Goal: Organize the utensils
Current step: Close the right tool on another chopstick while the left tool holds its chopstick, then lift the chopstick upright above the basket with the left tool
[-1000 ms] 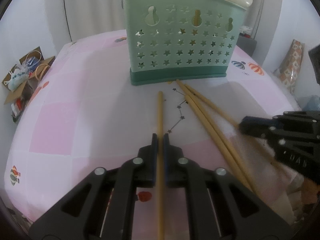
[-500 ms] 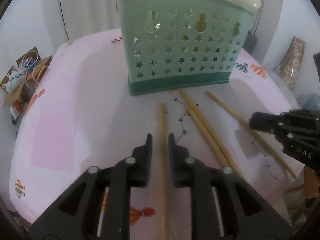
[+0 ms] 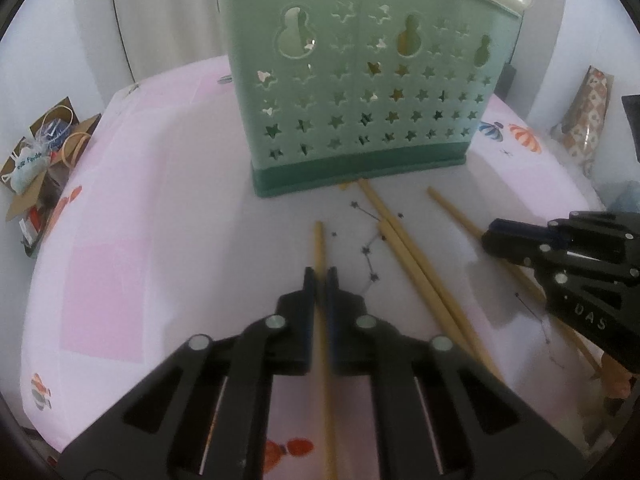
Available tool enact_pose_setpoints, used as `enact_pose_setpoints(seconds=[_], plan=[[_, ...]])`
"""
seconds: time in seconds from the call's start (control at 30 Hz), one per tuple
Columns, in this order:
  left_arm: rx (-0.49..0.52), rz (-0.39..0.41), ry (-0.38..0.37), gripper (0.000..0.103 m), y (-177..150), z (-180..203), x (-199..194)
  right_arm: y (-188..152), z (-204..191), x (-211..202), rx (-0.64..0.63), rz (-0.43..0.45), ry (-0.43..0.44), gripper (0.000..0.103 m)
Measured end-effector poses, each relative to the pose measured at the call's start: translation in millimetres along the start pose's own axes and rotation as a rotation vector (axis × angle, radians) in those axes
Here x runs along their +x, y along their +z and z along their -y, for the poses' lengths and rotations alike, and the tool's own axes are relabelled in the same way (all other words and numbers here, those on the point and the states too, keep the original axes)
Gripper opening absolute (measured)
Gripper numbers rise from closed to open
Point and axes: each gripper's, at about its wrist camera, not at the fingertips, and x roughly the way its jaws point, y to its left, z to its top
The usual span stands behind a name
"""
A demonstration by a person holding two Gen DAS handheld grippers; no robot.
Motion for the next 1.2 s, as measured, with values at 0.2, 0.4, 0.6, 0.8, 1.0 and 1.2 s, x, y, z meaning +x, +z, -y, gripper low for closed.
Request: enact_pose_setpoints(seconds=[0.2, 0.4, 0.6, 0.8, 1.0, 1.2], plan=[[0.008, -0.007, 0.009, 0.004, -9.1, 9.1, -5.8, -8.7, 9.6, -4.3, 0.065, -0.025, 0.051, 0.008], [0.022, -0.002, 0.033, 0.004, -8.4, 14.1, -3.9, -8.1, 7.7, 0.0, 0.041, -0.026, 0.051, 0.008], [0.024, 0.002, 0.043, 0.004, -9.7, 14.2, -5.4, -9.2, -3.4, -0.6, -0.004, -0.011, 0.012, 0.008], [0.025, 0.001, 0.045, 0.004, -9.6, 14.8, -5.4, -10.8, -2.7, -1.6, 0.015, -0.007, 0.016, 0.007], [0.022, 0.001, 0.044, 0.004, -9.5, 15.3, -5.6, -11.5, -1.1, -1.3, 0.028, -0.007, 0.021, 0.007], [0.024, 0.002, 0.043, 0.004, -9.4, 14.3, -5.1, -11.3, -0.6, -1.2, 0.032, -0.007, 0.023, 0.007]])
